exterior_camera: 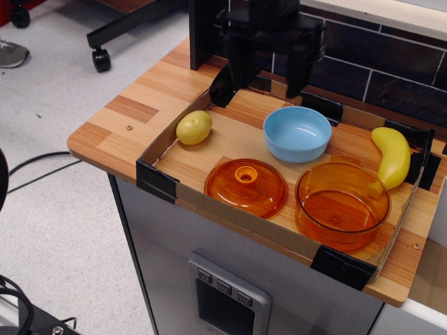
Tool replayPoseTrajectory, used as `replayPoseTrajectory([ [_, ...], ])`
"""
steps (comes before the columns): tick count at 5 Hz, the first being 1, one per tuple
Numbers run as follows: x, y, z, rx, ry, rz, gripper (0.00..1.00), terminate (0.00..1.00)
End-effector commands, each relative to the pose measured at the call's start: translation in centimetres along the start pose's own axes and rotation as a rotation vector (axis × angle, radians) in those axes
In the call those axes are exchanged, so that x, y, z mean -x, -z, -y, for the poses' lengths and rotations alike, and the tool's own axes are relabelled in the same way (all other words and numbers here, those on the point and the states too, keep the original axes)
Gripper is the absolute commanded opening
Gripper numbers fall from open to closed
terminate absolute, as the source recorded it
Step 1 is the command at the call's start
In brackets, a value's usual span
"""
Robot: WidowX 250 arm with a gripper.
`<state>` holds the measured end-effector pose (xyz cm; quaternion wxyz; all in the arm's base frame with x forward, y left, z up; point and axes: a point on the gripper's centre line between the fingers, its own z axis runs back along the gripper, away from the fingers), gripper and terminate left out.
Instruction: Put lid on pot
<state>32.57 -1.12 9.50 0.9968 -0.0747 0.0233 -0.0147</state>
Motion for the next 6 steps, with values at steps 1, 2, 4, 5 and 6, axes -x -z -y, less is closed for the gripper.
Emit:
replayPoseTrajectory([
  [1, 2.6, 0.3, -1.0, -0.009, 0.067, 0.093, 1.0, 0.0],
  [2, 2.6, 2.2, -0.8, -0.042, 0.058, 0.088, 1.0, 0.0],
  [4, 2.0, 4.8, 0.3, -0.074, 0.048, 0.063, 1.0, 0.0],
  [5, 2.2, 5.3, 0.7, -0.08, 0.056, 0.058, 1.0, 0.0],
  [6, 2.7, 6.0, 0.8, -0.089, 0.064, 0.042, 1.0, 0.0],
])
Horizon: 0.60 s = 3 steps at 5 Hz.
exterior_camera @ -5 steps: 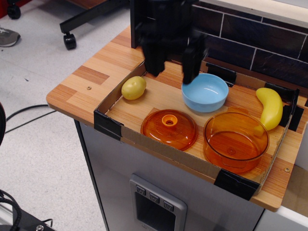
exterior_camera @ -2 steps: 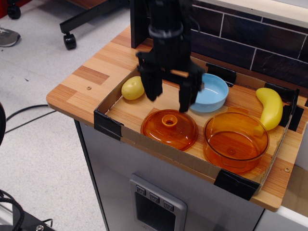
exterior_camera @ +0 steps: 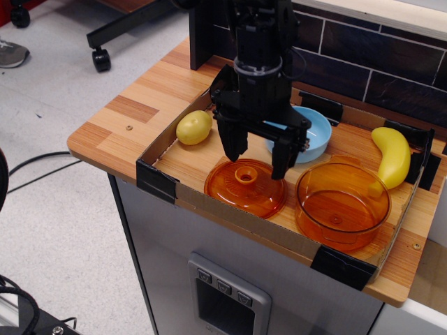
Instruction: Put lid on pot
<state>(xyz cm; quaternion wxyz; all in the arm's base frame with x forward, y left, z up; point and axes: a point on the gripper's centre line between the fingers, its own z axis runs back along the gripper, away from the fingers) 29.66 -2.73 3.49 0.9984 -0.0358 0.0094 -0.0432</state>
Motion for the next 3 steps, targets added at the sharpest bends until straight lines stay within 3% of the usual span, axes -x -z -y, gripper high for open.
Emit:
replayPoseTrajectory([
  [1, 0.3, 0.2, -0.3, -0.023, 0.005, 0.021, 1.0, 0.0],
  [2, 0.3, 0.6, -0.2, -0.024, 0.006, 0.027, 1.0, 0.0],
  [3, 0.0, 1.5, -0.3, -0.021, -0.017, 0.033, 0.0, 0.0],
])
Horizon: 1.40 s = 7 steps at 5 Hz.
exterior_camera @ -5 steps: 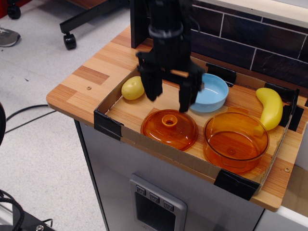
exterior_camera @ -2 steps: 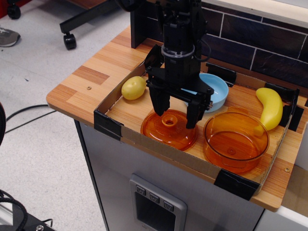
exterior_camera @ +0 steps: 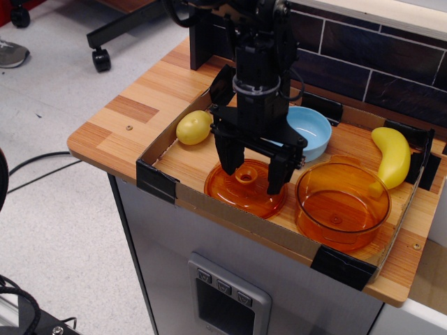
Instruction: Put lid on pot
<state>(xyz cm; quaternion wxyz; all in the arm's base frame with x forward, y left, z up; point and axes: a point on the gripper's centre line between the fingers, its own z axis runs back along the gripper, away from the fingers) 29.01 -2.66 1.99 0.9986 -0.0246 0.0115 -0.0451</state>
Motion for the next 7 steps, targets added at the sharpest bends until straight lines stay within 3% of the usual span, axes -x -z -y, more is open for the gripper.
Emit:
replayPoseTrajectory([
  [1, -0.5, 0.0, -0.3, -0.006, -0.019, 0.028, 0.0, 0.0],
  [2, -0.5, -1.2, -0.8, -0.005, -0.038, 0.031, 0.0, 0.0],
  [4, -0.9, -7.9, -2.8, -0.094, -0.243, 0.005, 0.0, 0.0],
  [5, -1.6, -10.6, -2.8, -0.064, -0.252, -0.059, 0.0, 0.0],
  [6, -1.7, -10.9, -0.6, -0.054, -0.237, -0.028, 0.0, 0.0],
  [7, -1.7, -10.7, 2.3, 0.016, -0.203, -0.053, 0.0, 0.0],
])
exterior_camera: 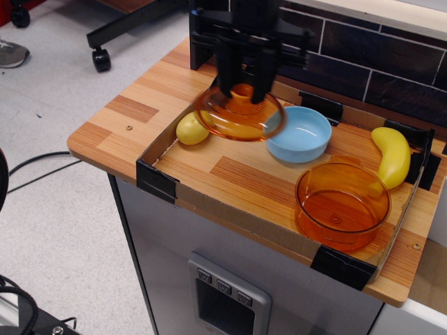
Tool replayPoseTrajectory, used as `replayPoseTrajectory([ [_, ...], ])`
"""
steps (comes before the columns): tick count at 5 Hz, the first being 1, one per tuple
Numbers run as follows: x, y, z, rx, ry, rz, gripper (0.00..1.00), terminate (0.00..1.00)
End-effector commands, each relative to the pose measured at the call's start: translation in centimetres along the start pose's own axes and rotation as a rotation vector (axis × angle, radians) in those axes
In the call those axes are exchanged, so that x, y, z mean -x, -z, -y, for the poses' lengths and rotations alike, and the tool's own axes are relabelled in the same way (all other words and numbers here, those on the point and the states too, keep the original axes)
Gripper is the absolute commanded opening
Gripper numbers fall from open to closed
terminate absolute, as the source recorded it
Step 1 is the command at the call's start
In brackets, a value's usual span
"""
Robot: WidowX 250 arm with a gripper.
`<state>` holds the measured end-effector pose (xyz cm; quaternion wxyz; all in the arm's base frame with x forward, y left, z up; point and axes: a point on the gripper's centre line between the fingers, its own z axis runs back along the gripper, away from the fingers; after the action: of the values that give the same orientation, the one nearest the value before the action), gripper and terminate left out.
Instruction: Put lid on pot
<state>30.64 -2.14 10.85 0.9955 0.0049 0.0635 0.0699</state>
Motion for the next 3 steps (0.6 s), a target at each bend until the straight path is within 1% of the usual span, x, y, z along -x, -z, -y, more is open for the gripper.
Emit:
replayPoseTrajectory([
  [1, 1.3, -1.4, 4.5, 0.093, 0.083, 0.061, 0.0, 0.0],
  [2, 1.3, -0.6, 5.9, 0.086, 0.1, 0.053, 0.0, 0.0],
  [3, 0.3, 1.0, 7.4, 0.091, 0.085, 0.074, 0.0, 0.0],
])
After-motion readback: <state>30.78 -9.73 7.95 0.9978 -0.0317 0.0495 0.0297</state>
